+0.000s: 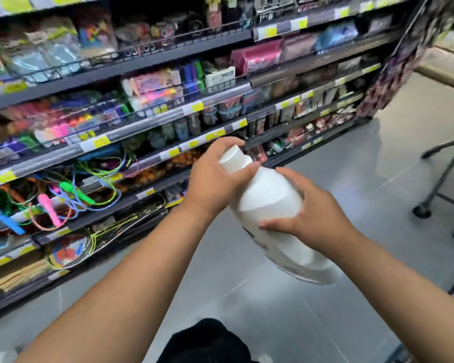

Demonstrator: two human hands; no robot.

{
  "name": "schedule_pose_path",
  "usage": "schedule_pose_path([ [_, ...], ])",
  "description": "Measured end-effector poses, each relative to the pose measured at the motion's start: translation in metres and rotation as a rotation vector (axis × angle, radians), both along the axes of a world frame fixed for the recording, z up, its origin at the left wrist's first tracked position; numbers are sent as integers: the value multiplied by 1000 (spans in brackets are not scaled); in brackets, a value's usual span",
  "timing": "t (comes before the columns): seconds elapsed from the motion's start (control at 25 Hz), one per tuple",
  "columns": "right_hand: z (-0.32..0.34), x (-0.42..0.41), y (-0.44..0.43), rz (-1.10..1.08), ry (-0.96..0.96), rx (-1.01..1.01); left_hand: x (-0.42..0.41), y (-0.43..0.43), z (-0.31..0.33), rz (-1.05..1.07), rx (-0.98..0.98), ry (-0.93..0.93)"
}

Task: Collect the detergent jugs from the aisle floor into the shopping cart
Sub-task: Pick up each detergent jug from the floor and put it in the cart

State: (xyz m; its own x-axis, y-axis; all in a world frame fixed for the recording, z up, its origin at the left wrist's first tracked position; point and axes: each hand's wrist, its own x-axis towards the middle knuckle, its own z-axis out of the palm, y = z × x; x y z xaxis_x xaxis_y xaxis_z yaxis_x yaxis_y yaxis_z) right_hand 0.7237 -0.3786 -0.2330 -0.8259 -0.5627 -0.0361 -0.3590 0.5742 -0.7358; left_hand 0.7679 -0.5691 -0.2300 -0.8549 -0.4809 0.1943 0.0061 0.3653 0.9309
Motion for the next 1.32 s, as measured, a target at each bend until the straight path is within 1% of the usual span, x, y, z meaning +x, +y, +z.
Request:
schedule_pose_path([
  [0.12, -1, -70, 23, -90, 19, 1, -88, 21, -1, -107, -18, -21],
  [0.24, -5, -134, 42, -231, -10, -6, -182, 37, -7, -234, -53, -44],
  [0.36, -4, -200, 67, -429, -27, -28, -286, 63, -5, -405, -114, -69],
  [0.48, 3, -258, 102, -624, -34, -48, -375, 108, 11, -585, -155, -41],
  [0.64, 17, -324, 156, -779, -9, -89, -473, 174, 22, -745, -139, 24],
  [0.76, 11, -385, 213, -838, 25, -54, -546, 238, 22, -832, -172, 51],
  [0.88, 0, -448, 276, -895, 19, -52, -614, 304, 16, -873, -181, 33],
  [0.96, 2, -464, 284, -857, 10, 2, -625, 313, 11, -871, -166, 18],
  [1.12, 5, -556, 360, -888, -45, -6, -721, 390, 12, -875, -155, -54],
  [1.32, -3, -662, 424, -949, -53, -19, -837, 464, 3, -926, -165, -39],
])
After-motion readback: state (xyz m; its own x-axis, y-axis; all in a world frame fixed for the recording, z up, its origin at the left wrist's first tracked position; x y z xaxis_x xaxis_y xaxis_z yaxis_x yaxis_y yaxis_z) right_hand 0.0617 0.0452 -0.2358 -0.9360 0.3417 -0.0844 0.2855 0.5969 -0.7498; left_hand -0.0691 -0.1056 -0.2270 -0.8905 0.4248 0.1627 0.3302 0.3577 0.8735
